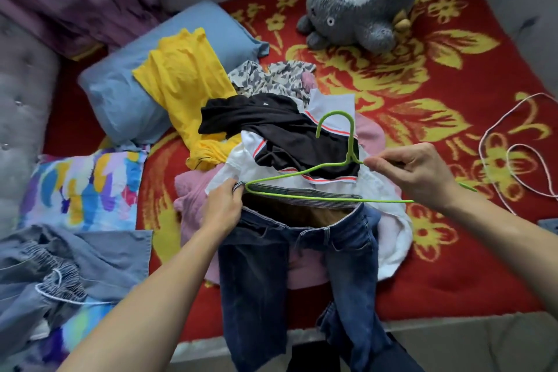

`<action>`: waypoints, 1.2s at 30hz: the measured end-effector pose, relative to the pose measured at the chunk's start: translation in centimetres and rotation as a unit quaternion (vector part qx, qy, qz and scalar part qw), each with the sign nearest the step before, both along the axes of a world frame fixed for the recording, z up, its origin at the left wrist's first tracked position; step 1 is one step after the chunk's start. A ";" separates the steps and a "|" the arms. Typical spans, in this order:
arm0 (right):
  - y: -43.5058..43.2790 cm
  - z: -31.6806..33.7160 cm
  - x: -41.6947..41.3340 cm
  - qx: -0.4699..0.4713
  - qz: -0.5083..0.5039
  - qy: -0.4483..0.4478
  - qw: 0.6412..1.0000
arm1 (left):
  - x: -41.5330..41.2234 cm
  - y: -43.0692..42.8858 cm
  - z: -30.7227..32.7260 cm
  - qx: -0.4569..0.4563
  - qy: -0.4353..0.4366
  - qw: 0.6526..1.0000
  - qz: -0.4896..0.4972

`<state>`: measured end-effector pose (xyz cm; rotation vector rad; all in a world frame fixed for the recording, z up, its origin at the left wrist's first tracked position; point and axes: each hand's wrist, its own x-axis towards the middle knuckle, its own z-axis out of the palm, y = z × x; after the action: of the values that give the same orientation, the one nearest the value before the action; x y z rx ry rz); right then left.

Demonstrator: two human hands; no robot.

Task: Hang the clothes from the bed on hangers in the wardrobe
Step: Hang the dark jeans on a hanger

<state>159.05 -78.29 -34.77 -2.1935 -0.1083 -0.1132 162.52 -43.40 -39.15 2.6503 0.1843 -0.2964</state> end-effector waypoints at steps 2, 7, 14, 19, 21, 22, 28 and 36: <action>0.0 0.1 -0.1 -0.001 0.008 -0.003 1.000 | -0.2 0.5 0.3 -0.020 -0.021 1.000 -0.005; 2.1 -0.3 -0.3 0.005 0.012 0.020 1.000 | -0.8 0.0 1.5 -0.072 -0.044 0.995 -0.049; 8.0 -4.3 0.1 0.065 -0.073 0.105 0.990 | -2.1 -1.8 3.6 -0.123 -0.019 0.979 -0.163; 7.8 -5.1 -0.6 0.047 -0.130 0.125 0.983 | -3.9 -2.6 3.6 0.014 -0.046 0.969 -0.244; 6.4 -5.9 -0.3 0.010 -0.176 0.148 0.973 | -4.0 -2.7 3.7 0.042 -0.084 0.965 -0.245; 5.2 -6.6 -0.3 -0.012 -0.211 0.159 0.964 | -3.8 -2.5 3.7 0.045 -0.104 0.964 -0.239; 2.3 -11.8 -4.3 -0.015 -0.352 0.274 0.895 | -2.7 -0.7 5.2 0.026 -0.172 0.950 -0.259; 8.3 -14.6 -6.2 0.450 -0.387 0.463 0.659 | -4.6 1.3 6.0 0.007 -0.159 0.957 -0.241</action>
<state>152.84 -69.99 -49.40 -0.9339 1.2142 0.4133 157.96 -42.13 -33.18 2.6778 -0.5707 -0.0159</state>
